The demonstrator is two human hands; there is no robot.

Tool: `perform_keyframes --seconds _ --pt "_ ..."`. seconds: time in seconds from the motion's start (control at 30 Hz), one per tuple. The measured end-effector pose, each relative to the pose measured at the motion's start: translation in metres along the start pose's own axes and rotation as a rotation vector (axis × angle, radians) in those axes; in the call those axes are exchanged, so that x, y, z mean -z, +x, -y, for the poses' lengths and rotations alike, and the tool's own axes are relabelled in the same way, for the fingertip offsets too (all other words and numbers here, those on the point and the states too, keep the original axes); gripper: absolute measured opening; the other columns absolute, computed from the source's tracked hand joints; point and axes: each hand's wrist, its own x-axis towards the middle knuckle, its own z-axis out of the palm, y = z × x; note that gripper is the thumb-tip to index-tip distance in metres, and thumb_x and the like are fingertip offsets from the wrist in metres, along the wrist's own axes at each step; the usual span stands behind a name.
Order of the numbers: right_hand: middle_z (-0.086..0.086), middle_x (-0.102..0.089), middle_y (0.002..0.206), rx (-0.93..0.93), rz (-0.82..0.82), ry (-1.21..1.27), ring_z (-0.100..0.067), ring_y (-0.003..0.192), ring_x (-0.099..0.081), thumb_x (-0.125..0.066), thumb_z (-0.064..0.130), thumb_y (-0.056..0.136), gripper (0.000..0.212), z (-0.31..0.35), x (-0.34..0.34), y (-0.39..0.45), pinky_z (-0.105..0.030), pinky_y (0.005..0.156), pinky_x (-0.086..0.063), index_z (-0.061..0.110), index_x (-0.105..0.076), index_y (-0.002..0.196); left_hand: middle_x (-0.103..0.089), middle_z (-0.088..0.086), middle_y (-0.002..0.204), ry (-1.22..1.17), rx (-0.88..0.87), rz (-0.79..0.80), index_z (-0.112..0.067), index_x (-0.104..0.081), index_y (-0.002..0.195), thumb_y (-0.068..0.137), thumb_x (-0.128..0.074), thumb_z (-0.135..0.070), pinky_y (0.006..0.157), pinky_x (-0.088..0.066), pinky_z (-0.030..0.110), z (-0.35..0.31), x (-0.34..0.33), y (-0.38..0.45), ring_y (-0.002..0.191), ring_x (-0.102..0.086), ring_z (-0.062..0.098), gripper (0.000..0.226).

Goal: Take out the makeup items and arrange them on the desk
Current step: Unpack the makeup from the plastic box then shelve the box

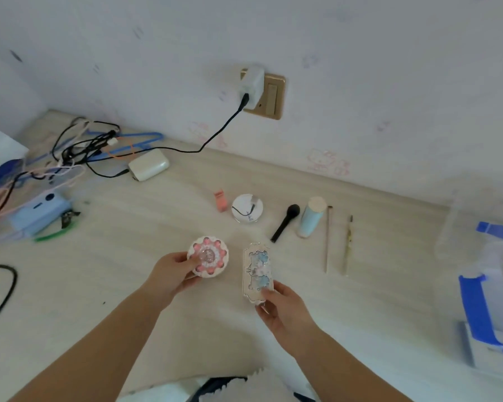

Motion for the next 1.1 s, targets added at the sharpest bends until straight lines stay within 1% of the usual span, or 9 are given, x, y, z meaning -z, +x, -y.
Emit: perform_keyframes --seconds 0.17,0.27,0.37,0.47,0.57,0.67,0.8,0.9,1.1 --pt "-0.014 -0.066 0.113 0.061 -0.059 -0.143 -0.022 0.085 -0.065 -0.055 -0.002 0.089 0.027 -0.004 -0.012 0.015 -0.029 0.076 -0.054 0.006 -0.054 0.115 -0.07 0.017 0.098 0.01 0.019 0.04 0.004 -0.065 0.103 0.087 -0.065 -0.011 0.072 -0.059 0.025 0.005 0.002 0.011 0.084 -0.068 0.021 0.022" --pt "-0.009 -0.07 0.102 0.08 -0.074 -0.393 -0.017 0.079 -0.065 -0.058 0.012 0.091 0.019 -0.003 -0.013 0.018 -0.028 0.074 -0.056 0.01 -0.059 0.11 -0.07 0.018 0.102 0.012 0.007 0.004 0.002 -0.064 0.103 0.085 -0.068 -0.014 0.076 -0.059 0.03 0.007 0.001 0.016 0.091 -0.069 0.028 0.025" --pt "-0.005 -0.074 0.088 0.142 -0.115 -0.686 -0.018 0.081 -0.071 -0.061 0.023 0.09 0.011 0.004 -0.013 0.021 -0.03 0.074 -0.059 0.014 -0.064 0.094 -0.069 0.017 0.104 0.121 -0.047 -0.121 -0.002 -0.062 0.106 0.08 -0.074 -0.017 0.079 -0.058 0.039 0.009 0.0 0.022 0.092 -0.068 0.03 0.032" --pt "-0.002 -0.075 0.08 0.202 -0.143 -0.973 -0.021 0.08 -0.072 -0.061 0.033 0.087 0.02 0.014 -0.018 0.023 -0.039 0.077 -0.059 0.014 -0.065 0.084 -0.07 0.009 0.095 0.29 -0.141 -0.186 -0.01 -0.064 0.101 0.072 -0.077 -0.029 0.073 -0.056 0.035 0.008 -0.003 0.016 0.089 -0.067 0.027 0.037" --pt "0.003 -0.07 0.065 0.217 -0.137 -1.244 -0.019 0.065 -0.067 -0.06 0.041 0.084 0.029 0.023 -0.022 0.027 -0.039 0.078 -0.058 0.016 -0.06 0.07 -0.069 0.003 0.094 0.423 -0.206 -0.202 -0.013 -0.063 0.103 0.051 -0.074 -0.041 0.066 -0.046 0.026 0.008 -0.006 0.013 0.086 -0.065 0.022 0.06" --pt "0.005 -0.063 0.058 0.215 -0.123 -1.437 -0.016 0.059 -0.059 -0.057 0.044 0.083 0.037 0.032 -0.026 0.033 -0.036 0.079 -0.057 0.019 -0.056 0.056 -0.064 0.009 0.103 0.496 -0.203 -0.261 -0.009 -0.06 0.109 0.039 -0.072 -0.055 0.082 -0.052 0.036 0.014 -0.003 0.018 0.095 -0.063 0.027 0.085" --pt "0.003 -0.065 0.062 0.121 -0.035 -1.462 -0.014 0.059 -0.061 -0.061 0.046 0.085 0.041 0.039 -0.03 0.041 -0.027 0.069 -0.056 0.016 -0.06 0.057 -0.063 0.014 0.106 0.581 -0.188 -0.303 -0.008 -0.06 0.111 0.039 -0.066 -0.065 0.093 -0.048 0.046 0.018 -0.002 0.02 0.109 -0.056 0.031 0.092" --pt "0.001 -0.064 0.059 0.082 -0.009 -1.449 -0.012 0.054 -0.059 -0.061 0.046 0.085 0.043 0.043 -0.034 0.044 -0.022 0.062 -0.054 0.012 -0.062 0.059 -0.055 0.017 0.116 0.584 -0.176 -0.322 -0.004 -0.057 0.117 0.062 -0.08 -0.043 0.099 -0.042 0.043 0.011 -0.008 0.011 0.119 -0.047 0.031 0.071" --pt "0.006 -0.067 0.056 0.118 -0.057 -1.518 -0.011 0.059 -0.063 -0.06 0.049 0.085 0.04 0.041 -0.035 0.05 -0.024 0.069 -0.054 0.018 -0.065 0.059 -0.048 0.017 0.124 0.584 -0.16 -0.335 -0.004 -0.052 0.124 0.071 -0.079 -0.033 0.104 -0.037 0.039 0.014 -0.008 0.013 0.126 -0.041 0.031 0.066"
